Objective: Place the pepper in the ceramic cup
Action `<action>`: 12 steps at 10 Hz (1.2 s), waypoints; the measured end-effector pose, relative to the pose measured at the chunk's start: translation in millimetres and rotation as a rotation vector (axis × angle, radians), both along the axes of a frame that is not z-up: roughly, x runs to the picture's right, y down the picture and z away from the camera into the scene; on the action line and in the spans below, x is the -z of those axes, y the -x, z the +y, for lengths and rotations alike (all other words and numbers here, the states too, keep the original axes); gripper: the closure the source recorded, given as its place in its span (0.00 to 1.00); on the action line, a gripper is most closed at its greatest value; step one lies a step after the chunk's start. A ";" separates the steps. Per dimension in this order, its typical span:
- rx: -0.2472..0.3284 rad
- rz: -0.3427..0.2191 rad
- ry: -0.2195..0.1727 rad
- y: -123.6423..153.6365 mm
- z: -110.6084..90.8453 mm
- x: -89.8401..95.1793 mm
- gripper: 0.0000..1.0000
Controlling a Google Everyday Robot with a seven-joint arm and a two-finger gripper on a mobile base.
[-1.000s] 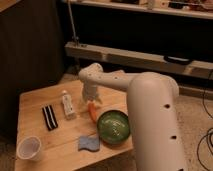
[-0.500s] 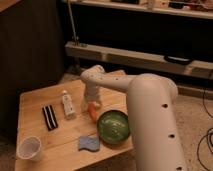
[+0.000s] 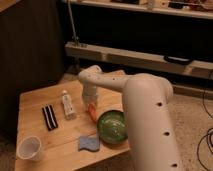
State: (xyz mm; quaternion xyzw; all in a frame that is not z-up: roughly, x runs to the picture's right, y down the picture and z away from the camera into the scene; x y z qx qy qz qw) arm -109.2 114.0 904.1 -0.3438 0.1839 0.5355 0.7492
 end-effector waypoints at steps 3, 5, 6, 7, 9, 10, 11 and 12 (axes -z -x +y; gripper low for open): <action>-0.069 -0.066 -0.062 -8.9 -15.6 24.1 1.00; -0.125 -0.152 -0.145 -16.6 -39.9 61.9 1.00; -0.154 -0.215 -0.195 -21.2 -53.7 85.0 1.00; -0.169 -0.274 -0.234 -21.5 -62.1 101.1 1.00; -0.166 -0.514 -0.379 -1.4 -81.6 155.4 1.00; -0.141 -0.623 -0.436 18.2 -84.2 180.4 1.00; -0.106 -0.740 -0.486 45.7 -80.4 206.4 1.00; -0.078 -0.831 -0.517 68.7 -76.1 225.4 1.00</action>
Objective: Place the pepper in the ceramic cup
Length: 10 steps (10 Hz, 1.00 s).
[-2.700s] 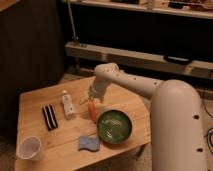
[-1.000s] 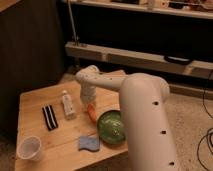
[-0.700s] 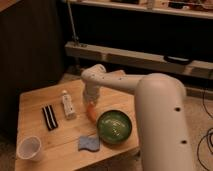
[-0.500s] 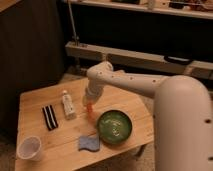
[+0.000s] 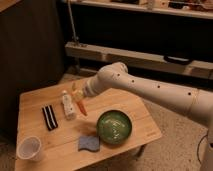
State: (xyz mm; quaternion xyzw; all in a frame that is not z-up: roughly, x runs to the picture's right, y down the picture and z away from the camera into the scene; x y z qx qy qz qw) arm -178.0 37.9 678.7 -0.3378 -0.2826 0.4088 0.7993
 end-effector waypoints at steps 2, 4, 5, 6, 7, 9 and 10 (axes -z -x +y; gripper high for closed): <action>0.068 -0.163 -0.080 49.8 8.5 38.8 1.00; 0.137 -0.318 -0.146 97.9 18.3 77.3 1.00; 0.174 -0.402 -0.169 122.1 25.0 96.1 1.00; 0.209 -0.477 -0.187 140.8 32.8 109.4 1.00; 0.245 -0.548 -0.203 155.6 42.6 118.3 1.00; 0.307 -0.645 -0.218 173.5 63.5 123.4 1.00; 0.321 -0.664 -0.215 175.3 71.1 120.0 1.00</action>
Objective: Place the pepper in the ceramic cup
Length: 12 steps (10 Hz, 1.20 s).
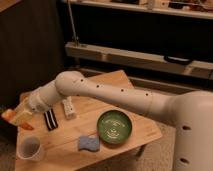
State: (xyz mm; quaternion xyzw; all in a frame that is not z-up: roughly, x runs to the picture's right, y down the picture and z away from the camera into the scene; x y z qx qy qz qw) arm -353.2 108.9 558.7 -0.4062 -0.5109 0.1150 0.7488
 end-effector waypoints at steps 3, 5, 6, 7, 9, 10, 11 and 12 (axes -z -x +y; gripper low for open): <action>0.049 -0.030 0.023 2.9 23.1 -12.7 1.00; 0.076 -0.042 0.034 5.9 33.9 -17.7 1.00; 0.093 -0.047 0.036 7.7 40.2 -19.6 1.00; 0.113 -0.054 0.038 10.1 47.3 -20.8 1.00; 0.152 -0.063 0.047 12.1 64.4 -25.4 0.86; 0.163 -0.063 0.054 12.5 72.3 -29.3 0.78; 0.171 -0.061 0.057 12.7 77.9 -32.4 0.68; 0.176 -0.055 0.059 13.0 84.4 -37.7 0.55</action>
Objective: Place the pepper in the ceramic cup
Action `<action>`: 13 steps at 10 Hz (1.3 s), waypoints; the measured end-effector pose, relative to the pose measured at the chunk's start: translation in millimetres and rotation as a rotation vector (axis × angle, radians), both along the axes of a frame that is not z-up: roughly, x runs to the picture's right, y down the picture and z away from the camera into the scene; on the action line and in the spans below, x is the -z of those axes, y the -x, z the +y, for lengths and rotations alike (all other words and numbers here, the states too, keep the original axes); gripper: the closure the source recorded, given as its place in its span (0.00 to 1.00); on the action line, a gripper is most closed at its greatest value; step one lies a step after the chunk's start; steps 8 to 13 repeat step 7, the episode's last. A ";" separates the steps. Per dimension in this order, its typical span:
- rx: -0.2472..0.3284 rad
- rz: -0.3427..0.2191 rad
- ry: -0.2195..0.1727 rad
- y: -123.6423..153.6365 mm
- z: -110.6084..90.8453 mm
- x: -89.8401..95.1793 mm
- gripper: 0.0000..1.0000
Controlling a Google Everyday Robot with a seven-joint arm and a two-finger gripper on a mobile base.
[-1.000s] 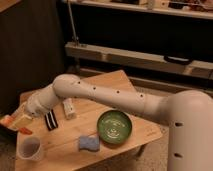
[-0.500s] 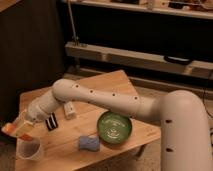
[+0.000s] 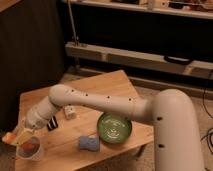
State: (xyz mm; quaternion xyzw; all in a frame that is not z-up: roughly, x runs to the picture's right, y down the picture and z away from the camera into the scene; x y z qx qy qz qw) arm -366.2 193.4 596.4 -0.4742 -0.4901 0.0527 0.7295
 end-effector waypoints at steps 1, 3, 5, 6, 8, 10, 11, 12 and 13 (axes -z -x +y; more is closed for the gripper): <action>0.003 0.004 0.003 0.8 4.2 -3.7 0.47; 0.007 0.010 0.007 1.0 9.0 -10.9 0.26; 0.016 0.011 0.018 -0.3 11.0 -18.8 0.20; 0.019 0.011 0.022 -0.7 10.9 -19.8 0.20; 0.020 0.011 0.022 -0.8 11.0 -19.8 0.20; 0.020 0.011 0.022 -0.8 11.0 -19.8 0.20; 0.020 0.011 0.022 -0.8 11.0 -19.8 0.20; 0.020 0.011 0.022 -0.8 11.0 -19.8 0.20; 0.020 0.011 0.022 -0.8 11.0 -19.8 0.20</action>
